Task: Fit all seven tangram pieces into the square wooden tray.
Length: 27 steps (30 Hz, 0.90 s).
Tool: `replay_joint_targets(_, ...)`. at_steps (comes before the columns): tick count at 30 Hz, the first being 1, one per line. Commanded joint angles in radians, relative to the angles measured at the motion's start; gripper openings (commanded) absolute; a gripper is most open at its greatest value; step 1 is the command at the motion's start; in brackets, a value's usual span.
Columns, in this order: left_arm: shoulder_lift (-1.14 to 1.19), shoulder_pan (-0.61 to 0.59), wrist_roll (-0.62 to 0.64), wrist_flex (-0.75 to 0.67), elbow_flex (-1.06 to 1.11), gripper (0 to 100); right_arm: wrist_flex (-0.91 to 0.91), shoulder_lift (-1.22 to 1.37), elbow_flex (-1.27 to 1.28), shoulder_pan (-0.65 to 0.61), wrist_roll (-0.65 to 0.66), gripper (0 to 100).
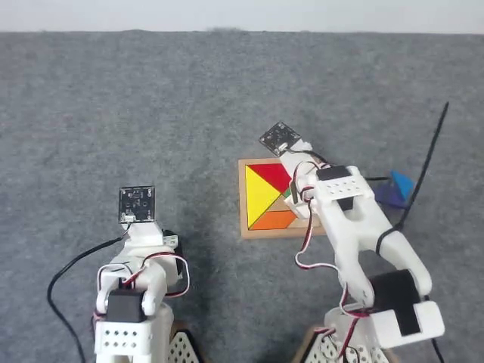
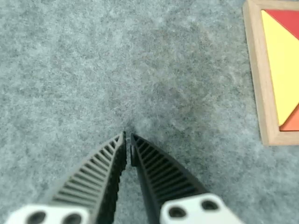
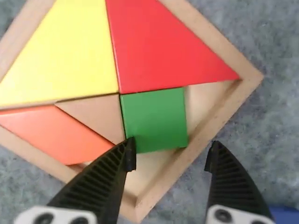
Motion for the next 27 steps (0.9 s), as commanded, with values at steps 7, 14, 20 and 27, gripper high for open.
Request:
replay_joint_targets(7,-0.02,-0.006,-0.011,0.002,-0.012,1,0.012,-0.139,-0.009,0.013,-0.023,24.1)
replay_joint_targets(14,-0.02,-0.006,-0.011,0.002,-0.012,1,0.163,-0.38,0.041,0.125,-0.138,24.1)
replay_joint_targets(20,-0.02,-0.006,-0.011,0.002,-0.012,1,0.245,-0.46,0.044,0.349,-0.152,24.1)
replay_joint_targets(27,-0.02,-0.006,-0.011,0.002,-0.012,1,0.246,-0.406,0.041,0.407,-0.255,24.1)
